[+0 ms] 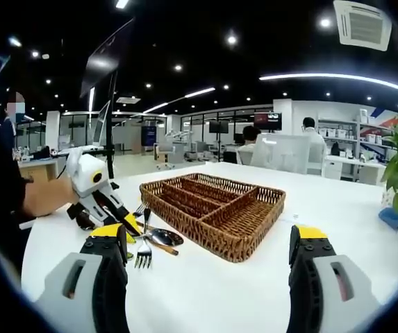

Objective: Arrange the knives, forks, and spoons in their matching storage slots by inserting each utensil handle-first until every utensil is classified and aligned in the correct compartment

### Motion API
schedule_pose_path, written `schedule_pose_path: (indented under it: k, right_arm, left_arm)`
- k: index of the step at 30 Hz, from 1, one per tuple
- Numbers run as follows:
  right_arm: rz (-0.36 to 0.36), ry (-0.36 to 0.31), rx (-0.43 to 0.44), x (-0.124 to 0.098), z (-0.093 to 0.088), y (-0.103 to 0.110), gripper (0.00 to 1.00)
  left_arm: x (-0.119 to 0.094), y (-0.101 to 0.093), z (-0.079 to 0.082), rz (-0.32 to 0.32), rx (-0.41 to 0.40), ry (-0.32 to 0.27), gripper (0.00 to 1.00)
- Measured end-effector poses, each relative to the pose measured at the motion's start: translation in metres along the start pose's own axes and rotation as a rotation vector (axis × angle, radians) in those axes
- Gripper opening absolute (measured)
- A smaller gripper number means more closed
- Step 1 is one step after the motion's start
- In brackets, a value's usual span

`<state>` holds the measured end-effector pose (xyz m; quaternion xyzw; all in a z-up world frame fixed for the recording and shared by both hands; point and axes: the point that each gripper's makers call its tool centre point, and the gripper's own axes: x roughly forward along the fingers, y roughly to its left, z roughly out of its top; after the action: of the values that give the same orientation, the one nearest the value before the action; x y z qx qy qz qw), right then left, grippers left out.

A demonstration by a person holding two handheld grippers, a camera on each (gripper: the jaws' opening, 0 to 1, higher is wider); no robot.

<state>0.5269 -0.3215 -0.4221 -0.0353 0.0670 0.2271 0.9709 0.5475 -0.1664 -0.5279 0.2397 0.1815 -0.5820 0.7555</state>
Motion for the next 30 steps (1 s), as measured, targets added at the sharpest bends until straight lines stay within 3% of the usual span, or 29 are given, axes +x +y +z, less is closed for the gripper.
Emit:
schedule_pose_path:
  k: [12, 19, 30]
  right_arm:
    - [0.005, 0.003, -0.004, 0.001, -0.001, 0.002, 0.99]
    - [0.011, 0.007, -0.009, 0.002, -0.002, 0.003, 0.99]
    - [0.072, 0.021, -0.031, 0.006, -0.007, 0.016, 0.99]
  left_arm:
    - [-0.002, 0.005, 0.001, 0.014, 0.0, -0.014, 0.03]
    - [-0.006, 0.008, 0.004, 0.03, 0.045, -0.023, 0.02]
    - [-0.018, 0.006, 0.015, -0.001, 0.119, -0.085, 0.01]
